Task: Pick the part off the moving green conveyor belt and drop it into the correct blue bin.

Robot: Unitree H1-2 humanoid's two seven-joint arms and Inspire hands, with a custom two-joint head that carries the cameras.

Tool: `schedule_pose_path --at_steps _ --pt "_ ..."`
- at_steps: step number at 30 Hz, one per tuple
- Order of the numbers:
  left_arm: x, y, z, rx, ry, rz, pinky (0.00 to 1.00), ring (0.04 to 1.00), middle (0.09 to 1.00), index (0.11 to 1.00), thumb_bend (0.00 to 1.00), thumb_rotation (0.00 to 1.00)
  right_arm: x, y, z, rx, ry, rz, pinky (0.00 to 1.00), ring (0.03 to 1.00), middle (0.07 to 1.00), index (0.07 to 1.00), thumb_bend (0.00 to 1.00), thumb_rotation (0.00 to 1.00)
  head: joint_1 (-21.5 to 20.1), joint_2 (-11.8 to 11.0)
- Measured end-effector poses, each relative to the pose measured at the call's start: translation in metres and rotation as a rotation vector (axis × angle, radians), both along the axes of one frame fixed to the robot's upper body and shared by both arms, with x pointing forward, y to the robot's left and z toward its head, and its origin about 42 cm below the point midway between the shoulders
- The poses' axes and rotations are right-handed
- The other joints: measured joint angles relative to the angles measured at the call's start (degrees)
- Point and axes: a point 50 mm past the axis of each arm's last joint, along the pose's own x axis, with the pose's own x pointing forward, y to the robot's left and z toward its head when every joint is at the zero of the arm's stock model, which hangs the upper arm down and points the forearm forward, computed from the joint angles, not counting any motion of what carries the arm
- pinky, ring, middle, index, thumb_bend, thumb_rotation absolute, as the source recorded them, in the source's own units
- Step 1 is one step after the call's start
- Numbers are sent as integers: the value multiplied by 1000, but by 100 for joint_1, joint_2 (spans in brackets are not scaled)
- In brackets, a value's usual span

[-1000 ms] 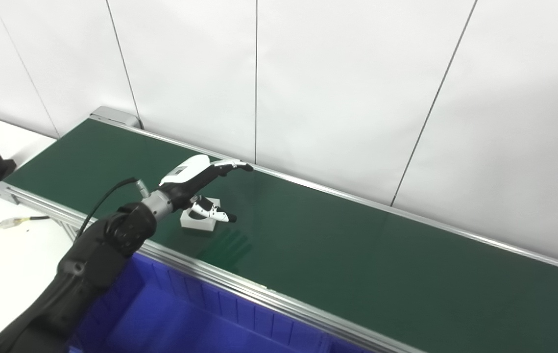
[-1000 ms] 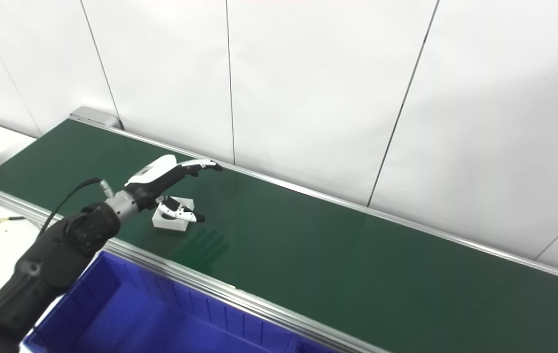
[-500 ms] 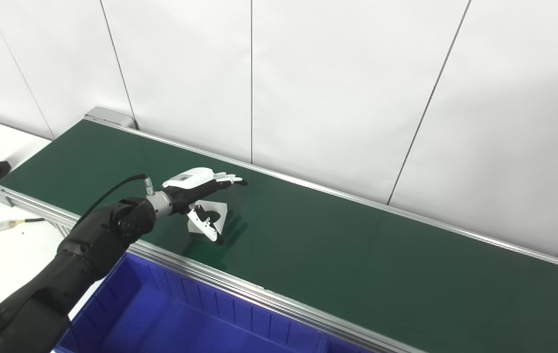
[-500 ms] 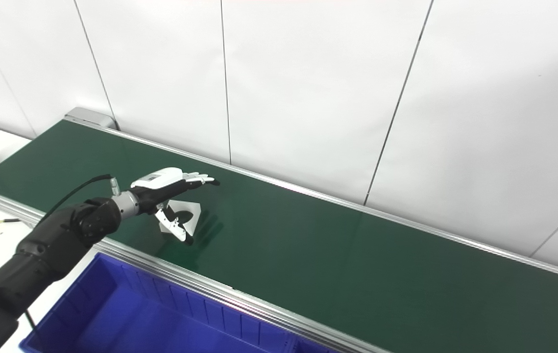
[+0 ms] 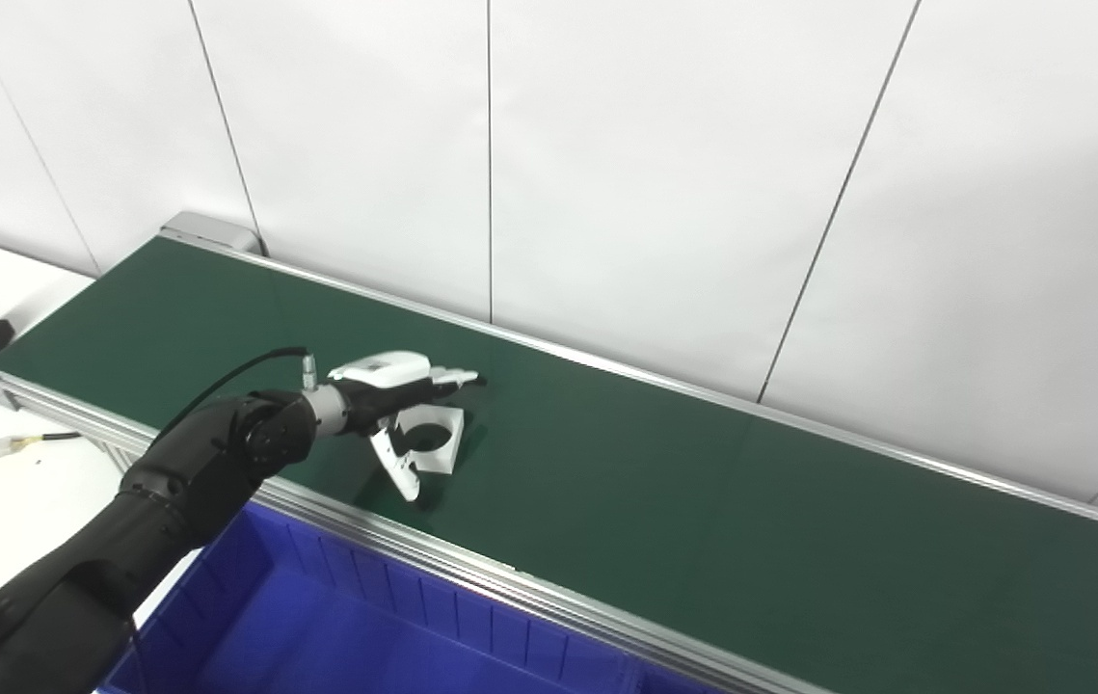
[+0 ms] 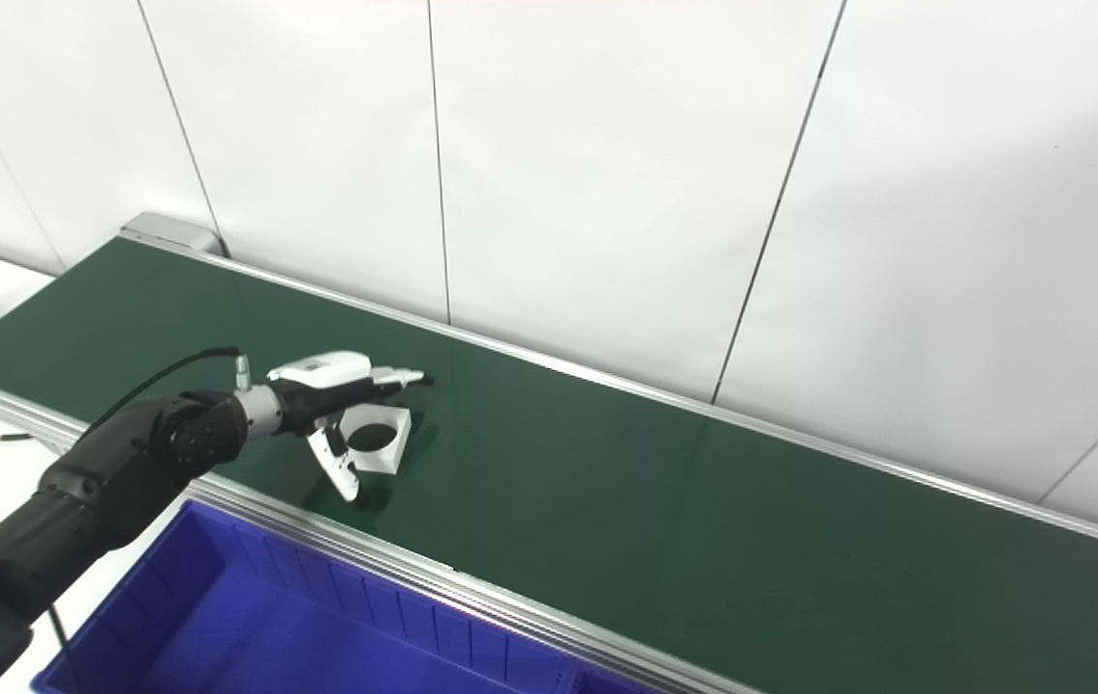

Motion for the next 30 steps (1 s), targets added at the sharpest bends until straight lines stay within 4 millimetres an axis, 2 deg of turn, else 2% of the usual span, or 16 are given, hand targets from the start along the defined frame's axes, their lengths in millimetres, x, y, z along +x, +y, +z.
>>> schedule_pose_path --at_steps 3,5,6,7,9,10,11,14,15,16,17,22,27,30 --pt "0 0 0 -1 0 -4 1000 1000 968 939 946 81 -2 0 0 -1 2 1 582 687 783 834 632 48 -9 35" --pt "0 -1 0 -9 -4 -5 915 973 913 874 919 16 -1 1 0 0 0 1 587 692 784 834 639 45 -18 53" --pt "0 -2 -1 -24 -12 -4 811 907 864 820 894 5 -1 0 0 0 -1 1 591 694 784 836 639 41 -26 61" --pt "0 -2 -1 -44 -25 2 796 894 856 812 891 4 -1 1 1 0 -1 1 591 694 784 836 638 40 -26 62" --pt "0 -3 -6 -90 -59 22 716 790 791 746 866 0 -2 1 1 0 -1 2 589 691 782 835 638 30 -44 97" --pt "0 -3 -8 -110 -73 32 704 772 779 734 862 0 -2 1 1 -1 -1 2 589 691 782 835 638 28 -44 97" --pt "1 -4 -8 -132 -93 45 657 692 722 687 831 0 -3 1 1 -1 -1 2 591 691 783 836 638 23 -44 105" --pt "2 -2 -14 -199 -114 73 588 581 634 624 790 0 -4 1 3 0 -10 3 596 692 783 836 642 12 -44 141" --pt "2 -2 -15 -212 -118 79 540 482 559 595 596 0 -3 1 4 0 -12 3 596 690 782 836 641 17 -44 158" --pt "3 -3 -16 -224 -126 84 535 472 552 592 578 0 -3 1 4 0 -13 3 596 690 782 836 641 17 -44 158" --pt "3 -4 -17 -232 -133 89 480 436 522 559 531 0 -3 1 4 -1 -13 4 596 692 783 836 639 21 -44 158" --pt "2 -13 -25 -269 -186 122 384 399 480 553 498 0 -4 1 5 -12 -15 8 593 693 785 836 637 20 -26 193" --pt "-2 -18 -36 -310 -240 179 357 398 479 542 498 0 -5 0 5 -12 -17 4 596 700 791 838 632 29 -9 220" --pt "-5 -23 -41 -327 -265 192 376 417 485 539 478 0 -6 -1 5 -5 -14 -3 598 703 795 840 627 25 -9 220"
